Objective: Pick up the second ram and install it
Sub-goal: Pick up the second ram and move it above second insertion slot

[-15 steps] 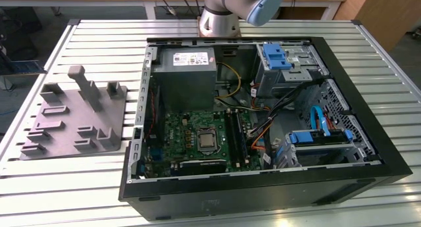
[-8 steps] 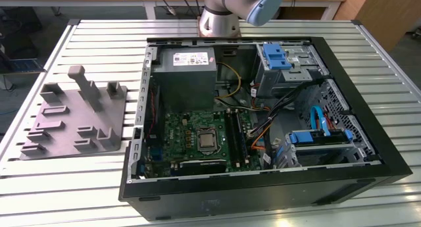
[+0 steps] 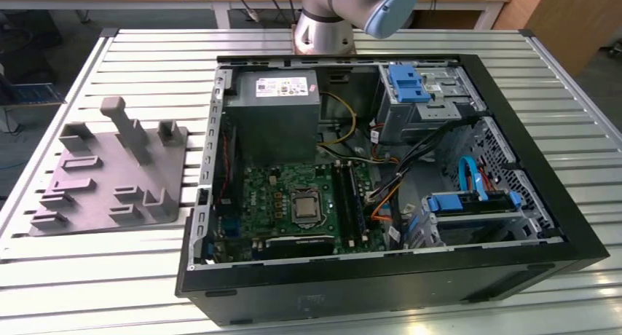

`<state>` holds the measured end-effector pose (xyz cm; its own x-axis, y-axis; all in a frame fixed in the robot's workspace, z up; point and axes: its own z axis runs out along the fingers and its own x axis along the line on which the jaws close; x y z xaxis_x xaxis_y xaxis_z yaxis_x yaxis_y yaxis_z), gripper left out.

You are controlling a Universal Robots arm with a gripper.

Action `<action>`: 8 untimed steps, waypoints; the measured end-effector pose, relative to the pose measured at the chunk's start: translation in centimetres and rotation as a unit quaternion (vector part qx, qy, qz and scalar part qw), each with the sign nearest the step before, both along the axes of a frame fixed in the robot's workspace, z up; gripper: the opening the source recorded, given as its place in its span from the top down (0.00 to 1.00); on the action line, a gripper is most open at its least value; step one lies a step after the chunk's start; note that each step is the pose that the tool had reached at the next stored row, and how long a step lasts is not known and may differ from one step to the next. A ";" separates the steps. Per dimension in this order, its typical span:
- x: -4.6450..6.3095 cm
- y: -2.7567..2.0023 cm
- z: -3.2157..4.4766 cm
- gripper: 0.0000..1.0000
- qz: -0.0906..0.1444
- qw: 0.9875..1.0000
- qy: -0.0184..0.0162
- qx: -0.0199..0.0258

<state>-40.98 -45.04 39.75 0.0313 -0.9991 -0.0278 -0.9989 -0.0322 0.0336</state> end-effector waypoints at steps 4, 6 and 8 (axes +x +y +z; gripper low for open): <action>0.0 0.00 0.25 0.86 0.000 1.000 0.000 0.000; 0.0 0.00 0.37 0.86 0.000 1.000 0.000 0.000; 0.0 0.00 0.52 0.86 0.000 1.000 0.000 0.000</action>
